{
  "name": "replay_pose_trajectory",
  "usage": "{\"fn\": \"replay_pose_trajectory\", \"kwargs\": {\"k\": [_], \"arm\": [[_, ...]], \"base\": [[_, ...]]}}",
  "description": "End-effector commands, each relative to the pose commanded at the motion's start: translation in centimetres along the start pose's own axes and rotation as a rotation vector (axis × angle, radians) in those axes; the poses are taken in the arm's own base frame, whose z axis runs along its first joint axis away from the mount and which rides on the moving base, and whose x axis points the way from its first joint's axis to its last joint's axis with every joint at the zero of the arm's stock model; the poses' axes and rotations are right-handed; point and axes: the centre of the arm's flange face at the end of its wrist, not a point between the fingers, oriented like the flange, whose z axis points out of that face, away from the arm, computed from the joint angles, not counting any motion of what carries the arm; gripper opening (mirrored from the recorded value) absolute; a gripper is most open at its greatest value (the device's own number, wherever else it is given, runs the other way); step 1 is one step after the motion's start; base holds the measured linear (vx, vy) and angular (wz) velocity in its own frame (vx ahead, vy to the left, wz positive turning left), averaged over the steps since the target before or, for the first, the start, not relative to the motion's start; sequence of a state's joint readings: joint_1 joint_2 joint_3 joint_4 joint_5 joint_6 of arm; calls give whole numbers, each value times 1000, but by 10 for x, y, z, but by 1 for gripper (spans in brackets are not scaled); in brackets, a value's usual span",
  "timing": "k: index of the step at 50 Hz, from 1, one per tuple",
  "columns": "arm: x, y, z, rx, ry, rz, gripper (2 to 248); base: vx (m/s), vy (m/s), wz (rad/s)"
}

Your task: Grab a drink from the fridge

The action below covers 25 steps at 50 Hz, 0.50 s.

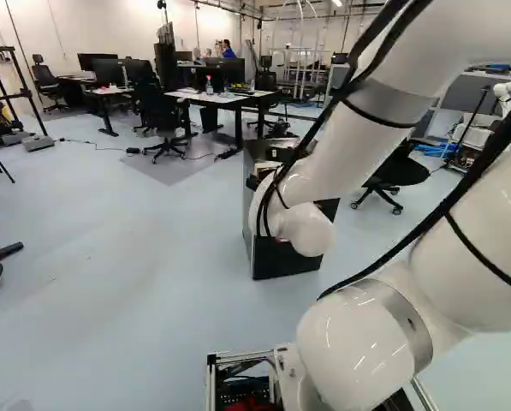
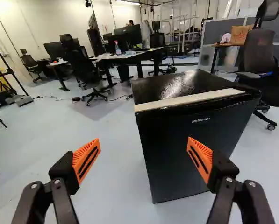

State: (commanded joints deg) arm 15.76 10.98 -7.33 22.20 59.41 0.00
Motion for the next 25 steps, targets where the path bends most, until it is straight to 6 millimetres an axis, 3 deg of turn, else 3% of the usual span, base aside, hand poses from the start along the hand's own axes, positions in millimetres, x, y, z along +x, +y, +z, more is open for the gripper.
{"fn": "replay_pose_trajectory", "kwargs": {"k": [25], "arm": [[-19,-15,5,-79,-13,29,247]], "base": [[0,0,0]]}}
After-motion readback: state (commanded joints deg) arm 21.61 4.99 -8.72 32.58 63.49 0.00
